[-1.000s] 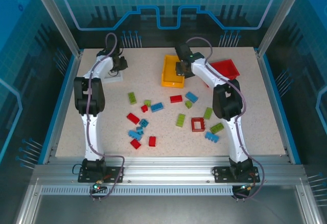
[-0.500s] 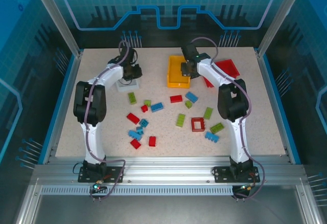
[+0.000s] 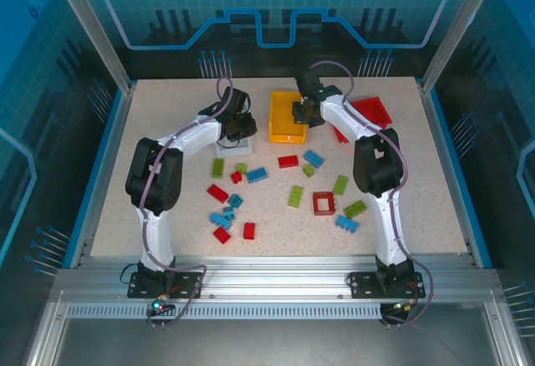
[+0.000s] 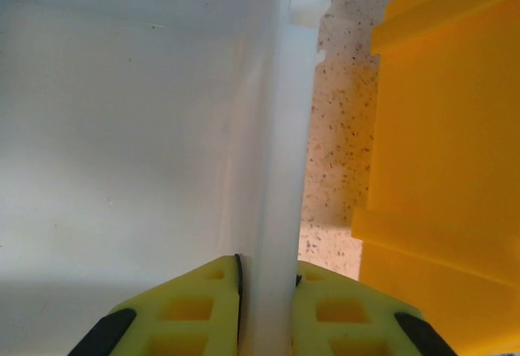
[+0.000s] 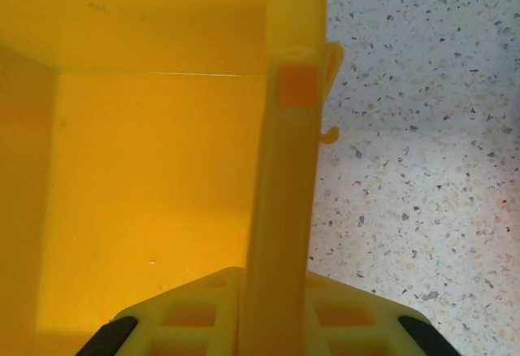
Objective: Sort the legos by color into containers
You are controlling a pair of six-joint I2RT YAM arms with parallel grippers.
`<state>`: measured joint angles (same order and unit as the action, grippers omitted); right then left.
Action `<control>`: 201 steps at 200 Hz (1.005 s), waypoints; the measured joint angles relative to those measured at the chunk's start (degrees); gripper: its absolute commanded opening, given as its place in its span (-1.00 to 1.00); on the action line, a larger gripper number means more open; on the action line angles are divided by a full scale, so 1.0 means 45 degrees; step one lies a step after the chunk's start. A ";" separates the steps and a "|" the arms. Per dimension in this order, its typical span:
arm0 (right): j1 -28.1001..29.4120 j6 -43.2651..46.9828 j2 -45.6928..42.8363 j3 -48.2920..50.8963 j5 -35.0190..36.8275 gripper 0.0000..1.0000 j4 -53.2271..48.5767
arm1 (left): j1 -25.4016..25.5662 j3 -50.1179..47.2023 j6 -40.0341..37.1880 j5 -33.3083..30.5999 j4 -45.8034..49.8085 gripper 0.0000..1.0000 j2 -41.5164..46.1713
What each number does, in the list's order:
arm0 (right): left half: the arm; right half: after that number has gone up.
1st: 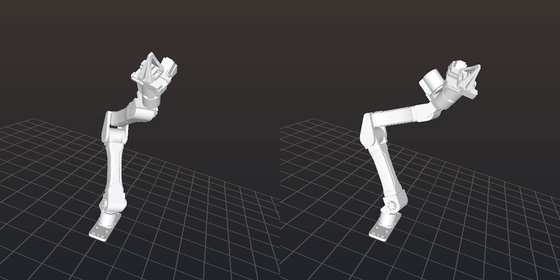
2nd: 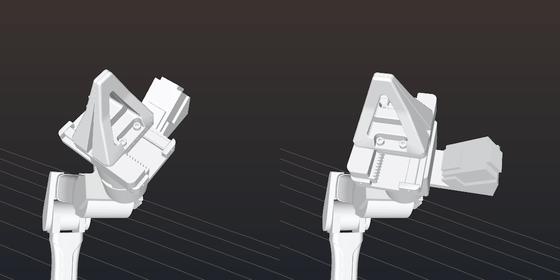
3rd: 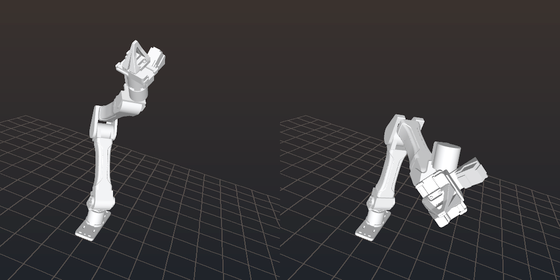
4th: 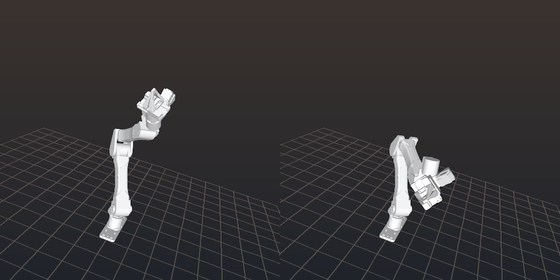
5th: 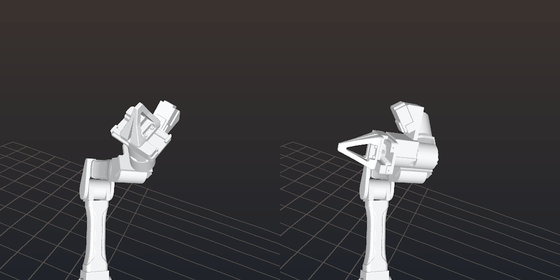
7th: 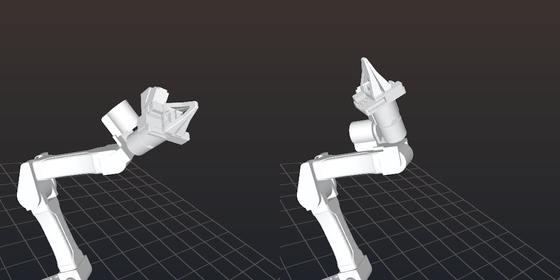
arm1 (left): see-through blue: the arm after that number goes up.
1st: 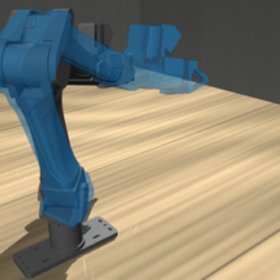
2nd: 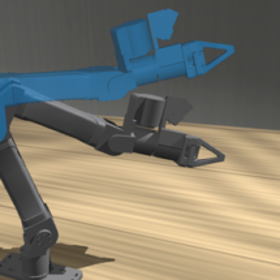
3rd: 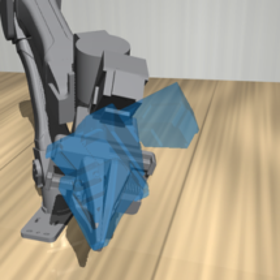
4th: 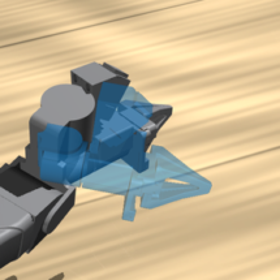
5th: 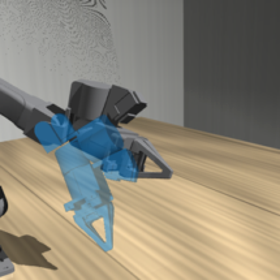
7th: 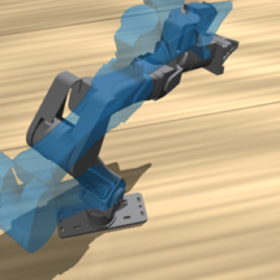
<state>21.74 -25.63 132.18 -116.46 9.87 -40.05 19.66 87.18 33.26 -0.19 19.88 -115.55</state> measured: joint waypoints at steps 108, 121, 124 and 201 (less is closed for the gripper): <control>0.0291 -0.0053 0.1316 -0.1423 -0.0019 -0.93 -0.0976 | 0.0005 0.3045 -0.0452 -0.0311 0.1384 -0.38 -0.2045; 0.0316 -0.0049 0.1443 -0.1642 -0.0087 -0.88 -0.1064 | 0.0005 0.3021 -0.0398 -0.0160 0.1588 -0.23 -0.2079; 0.0321 -0.0049 0.1477 -0.1695 -0.0068 -0.86 -0.1093 | 0.0010 0.3002 -0.0393 -0.0170 0.1642 -0.22 -0.2084; 0.0330 -0.0282 0.1656 -0.2152 -0.0529 -0.22 -0.1481 | 0.0029 0.2079 0.0151 0.0107 0.1802 -0.04 -0.0879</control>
<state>23.22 -26.89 139.63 -126.15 7.49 -46.72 19.79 96.53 33.93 0.30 27.99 -119.50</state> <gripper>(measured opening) 0.315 0.479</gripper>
